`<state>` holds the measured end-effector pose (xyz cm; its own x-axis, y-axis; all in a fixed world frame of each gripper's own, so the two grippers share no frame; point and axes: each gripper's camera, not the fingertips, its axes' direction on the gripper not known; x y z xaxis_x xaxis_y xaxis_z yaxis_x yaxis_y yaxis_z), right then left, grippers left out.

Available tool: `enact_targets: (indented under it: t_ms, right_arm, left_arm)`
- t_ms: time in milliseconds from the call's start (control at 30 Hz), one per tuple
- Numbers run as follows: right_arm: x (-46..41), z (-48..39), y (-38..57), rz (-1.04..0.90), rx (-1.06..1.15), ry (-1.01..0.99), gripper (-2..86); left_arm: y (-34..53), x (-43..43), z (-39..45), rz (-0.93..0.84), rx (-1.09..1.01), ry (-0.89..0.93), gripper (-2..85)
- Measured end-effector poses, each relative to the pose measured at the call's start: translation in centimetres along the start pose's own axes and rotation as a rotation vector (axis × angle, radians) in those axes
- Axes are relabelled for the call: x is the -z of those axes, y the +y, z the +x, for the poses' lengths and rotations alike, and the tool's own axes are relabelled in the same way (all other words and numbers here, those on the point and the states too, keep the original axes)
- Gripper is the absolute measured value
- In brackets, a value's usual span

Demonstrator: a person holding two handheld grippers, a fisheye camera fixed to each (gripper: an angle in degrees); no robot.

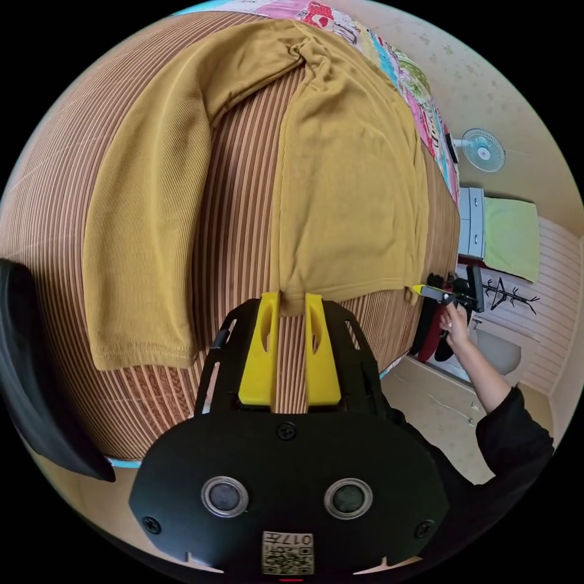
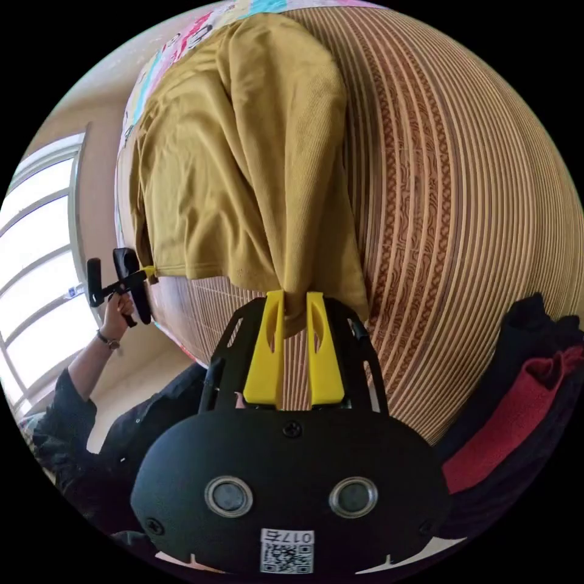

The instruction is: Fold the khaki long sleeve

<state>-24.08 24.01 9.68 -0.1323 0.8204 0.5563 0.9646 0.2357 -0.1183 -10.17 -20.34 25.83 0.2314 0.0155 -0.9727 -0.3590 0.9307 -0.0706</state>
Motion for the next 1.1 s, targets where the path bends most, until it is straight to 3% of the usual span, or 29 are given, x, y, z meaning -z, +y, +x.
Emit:
enact_targets:
  t_ms: [133, 267, 333, 400, 467, 533, 600, 733, 867, 1100]
  right_arm:
    - [7.2, 1.6, 2.0, -0.040, 0.114, 0.054, 4.6]
    - [17.2, 4.2, 4.5, 0.099, 0.114, 0.273, 3.5]
    - [20.2, 6.8, 5.6, 0.163, -0.027, 0.402, 3.3]
    - [23.4, 10.1, 8.7, 0.354, -0.359, 0.518, 4.3]
    - [24.1, 10.9, 10.9, 0.479, -0.454, 0.401, 7.4]
    - [22.8, 10.0, 11.6, 0.533, -0.401, 0.238, 10.4]
    - [19.2, 7.2, 10.3, 0.464, -0.258, 0.124, 10.3]
    - [13.9, 3.6, 7.7, 0.292, -0.155, 0.097, 9.3]
    - [6.9, 1.1, 6.2, -0.083, -0.039, 0.108, 5.3]
    - [3.5, -4.0, 15.5, -0.178, 0.000, 0.269, 3.4]
  left_arm:
    - [2.6, 1.9, -1.6, -0.058, -0.005, -0.049, 6.5]
    - [5.1, 4.0, -3.5, -0.091, 0.002, -0.106, 7.9]
    - [6.2, 5.0, -4.3, -0.072, 0.022, -0.075, 8.3]
    - [7.1, 5.8, -4.9, -0.041, 0.043, -0.031, 9.1]
    - [7.7, 6.4, -5.4, 0.007, 0.068, 0.016, 10.3]
    - [7.8, 6.6, -5.4, 0.042, 0.079, 0.050, 10.9]
    - [7.5, 6.6, -5.0, 0.065, 0.076, 0.072, 11.2]
    - [5.6, 5.8, -3.8, -0.029, 0.031, 0.042, 10.7]
    - [5.7, 6.6, -3.8, -0.084, -0.032, -0.126, 5.8]
    - [12.7, 7.8, -6.0, -0.228, -0.090, -0.277, 5.1]
